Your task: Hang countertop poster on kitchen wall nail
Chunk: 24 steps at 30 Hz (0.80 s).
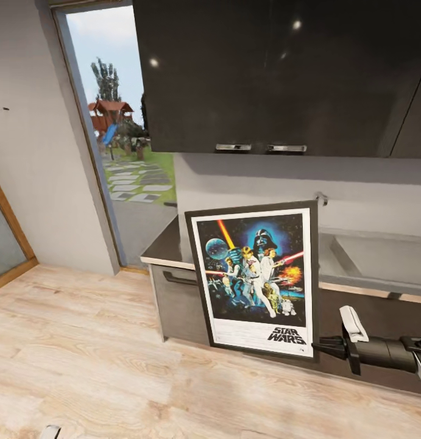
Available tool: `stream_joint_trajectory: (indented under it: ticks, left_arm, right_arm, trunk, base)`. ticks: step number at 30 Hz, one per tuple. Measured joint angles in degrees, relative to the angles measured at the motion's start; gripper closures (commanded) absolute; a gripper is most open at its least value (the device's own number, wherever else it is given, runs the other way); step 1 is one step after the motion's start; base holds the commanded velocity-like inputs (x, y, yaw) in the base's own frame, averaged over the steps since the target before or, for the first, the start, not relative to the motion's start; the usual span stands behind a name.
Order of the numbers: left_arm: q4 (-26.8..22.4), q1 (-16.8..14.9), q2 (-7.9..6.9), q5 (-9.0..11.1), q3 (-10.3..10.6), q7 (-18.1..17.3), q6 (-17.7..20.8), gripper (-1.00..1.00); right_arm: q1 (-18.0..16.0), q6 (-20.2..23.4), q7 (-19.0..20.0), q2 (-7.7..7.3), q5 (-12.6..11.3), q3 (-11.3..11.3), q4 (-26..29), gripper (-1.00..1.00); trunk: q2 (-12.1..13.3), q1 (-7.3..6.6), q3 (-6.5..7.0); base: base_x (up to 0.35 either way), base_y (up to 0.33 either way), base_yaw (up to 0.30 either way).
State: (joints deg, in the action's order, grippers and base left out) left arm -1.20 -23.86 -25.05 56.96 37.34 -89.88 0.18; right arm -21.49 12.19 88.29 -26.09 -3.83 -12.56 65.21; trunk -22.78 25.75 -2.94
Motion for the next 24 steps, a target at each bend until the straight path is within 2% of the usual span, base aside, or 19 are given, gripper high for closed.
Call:
stream_joint_trajectory:
  ticks: [6,13,24]
  left_arm:
    - [0.0,0.0,0.02,0.0,0.0,0.0,0.1,-1.00]
    - [0.0,0.0,-0.06,0.0,-0.1,0.0,0.2,-1.00]
    - [0.0,0.0,-0.08,0.0,-0.1,0.0,0.2,-1.00]
  right_arm:
    - [0.0,0.1,0.0,0.01,0.0,0.0,0.0,1.00]
    - [0.0,0.1,0.0,0.02,0.0,0.0,0.0,1.00]
    - [0.0,0.0,-0.1,0.09,0.2,0.0,0.0,1.00]
  trunk:
    - [0.0,0.00,0.00]
    - [0.0,-0.02,-0.01]
    - [0.0,-0.02,-0.21]
  base:
    - [0.015,0.011,0.023]
    - [0.182,0.154,0.039]
    - [0.237,0.210,0.230]
